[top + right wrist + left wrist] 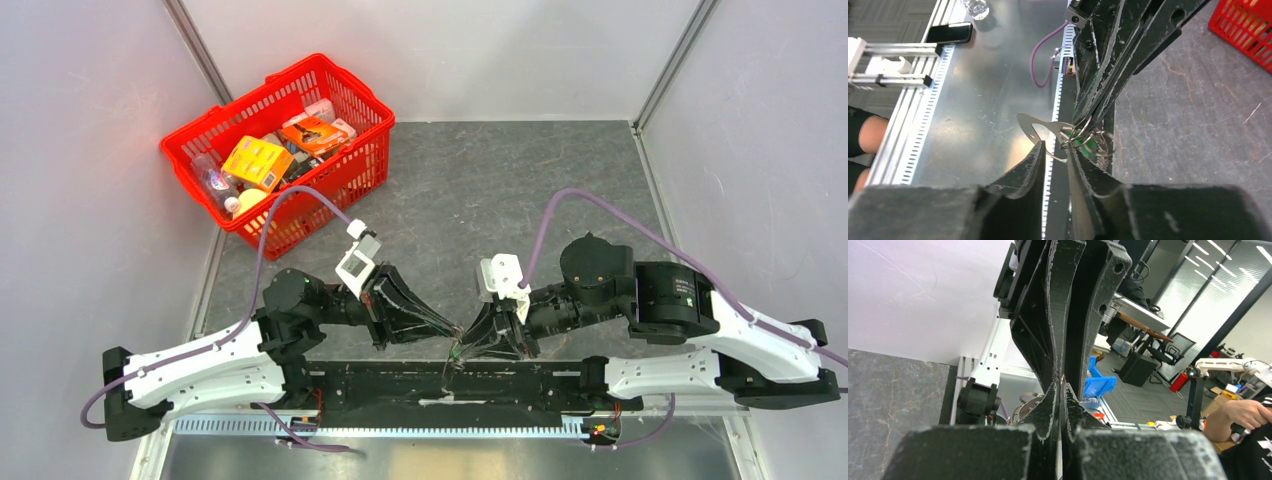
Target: Put the keys on the keyring
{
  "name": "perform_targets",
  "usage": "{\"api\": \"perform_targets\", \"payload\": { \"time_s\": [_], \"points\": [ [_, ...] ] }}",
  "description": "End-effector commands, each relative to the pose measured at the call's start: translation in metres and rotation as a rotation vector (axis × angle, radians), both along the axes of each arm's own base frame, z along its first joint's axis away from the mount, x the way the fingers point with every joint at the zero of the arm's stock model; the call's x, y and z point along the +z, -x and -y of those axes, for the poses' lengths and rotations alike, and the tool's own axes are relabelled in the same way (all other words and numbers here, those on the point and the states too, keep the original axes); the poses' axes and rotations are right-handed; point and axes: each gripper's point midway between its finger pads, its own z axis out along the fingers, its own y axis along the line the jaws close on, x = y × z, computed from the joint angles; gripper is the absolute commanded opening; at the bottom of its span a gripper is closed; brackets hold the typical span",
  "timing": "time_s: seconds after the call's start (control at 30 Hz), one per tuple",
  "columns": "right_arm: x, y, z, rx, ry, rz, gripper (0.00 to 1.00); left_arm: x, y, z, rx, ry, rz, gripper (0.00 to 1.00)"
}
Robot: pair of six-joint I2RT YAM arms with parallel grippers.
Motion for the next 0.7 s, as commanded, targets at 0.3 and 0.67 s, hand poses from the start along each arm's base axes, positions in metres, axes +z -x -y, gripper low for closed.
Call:
{"api": "perform_targets", "payload": {
  "time_s": [0.3, 0.67],
  "points": [
    [0.039, -0.025, 0.016, -0.218, -0.134, -0.021, 0.47, 0.028, -0.003, -0.01, 0.039, 0.107, 0.014, 0.02],
    [0.061, -0.044, 0.011, -0.391, -0.195, -0.159, 0.42, 0.032, -0.003, -0.014, 0.048, 0.121, 0.025, 0.02]
  ]
}}
